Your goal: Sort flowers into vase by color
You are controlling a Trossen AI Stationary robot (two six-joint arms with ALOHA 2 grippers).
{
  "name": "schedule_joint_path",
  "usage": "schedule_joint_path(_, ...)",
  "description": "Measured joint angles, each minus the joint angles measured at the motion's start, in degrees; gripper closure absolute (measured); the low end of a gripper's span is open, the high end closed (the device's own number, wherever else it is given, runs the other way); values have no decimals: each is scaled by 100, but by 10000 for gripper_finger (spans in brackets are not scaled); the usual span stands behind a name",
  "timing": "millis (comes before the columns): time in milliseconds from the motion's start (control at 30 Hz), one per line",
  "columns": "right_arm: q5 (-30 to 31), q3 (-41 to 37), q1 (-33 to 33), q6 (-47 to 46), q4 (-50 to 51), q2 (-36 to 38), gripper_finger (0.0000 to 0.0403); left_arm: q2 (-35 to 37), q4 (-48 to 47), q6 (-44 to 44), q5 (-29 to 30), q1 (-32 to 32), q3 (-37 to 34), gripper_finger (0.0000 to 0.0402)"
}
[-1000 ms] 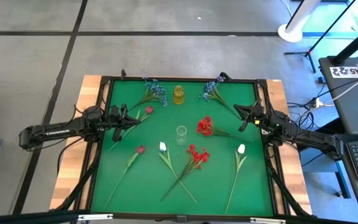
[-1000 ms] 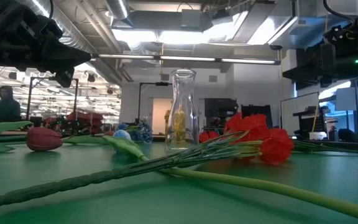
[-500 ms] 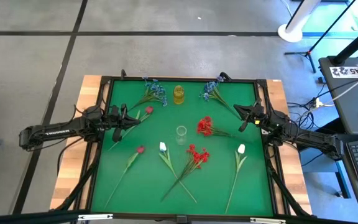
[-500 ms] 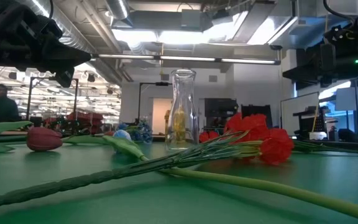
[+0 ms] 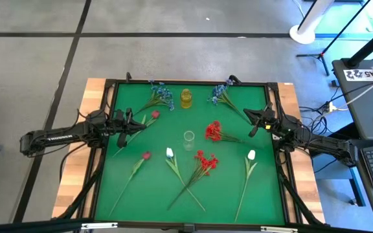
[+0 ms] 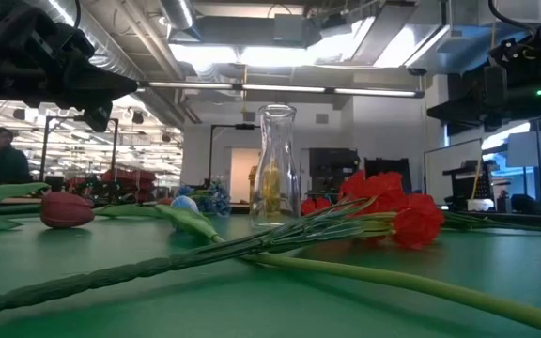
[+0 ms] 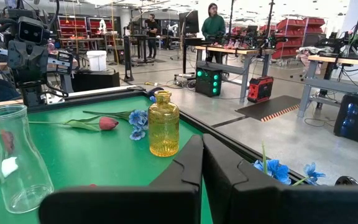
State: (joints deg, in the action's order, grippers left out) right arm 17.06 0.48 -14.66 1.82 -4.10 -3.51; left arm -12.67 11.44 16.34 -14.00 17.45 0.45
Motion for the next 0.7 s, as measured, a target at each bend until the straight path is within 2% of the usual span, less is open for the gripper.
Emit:
schedule_joint_path(167, 0, 0, 1, 44, -2, 1, 393, -2, -1, 0, 0, 0, -1, 401)
schedule_joint_path(333, 33, -1, 1, 856, -2, 0, 393, -2, 0, 0, -1, 0, -1, 401)
schedule_joint_path(700, -28, -1, 1, 851, -58, 0, 393, 0, -2, 0, 0, 0, -1, 401)
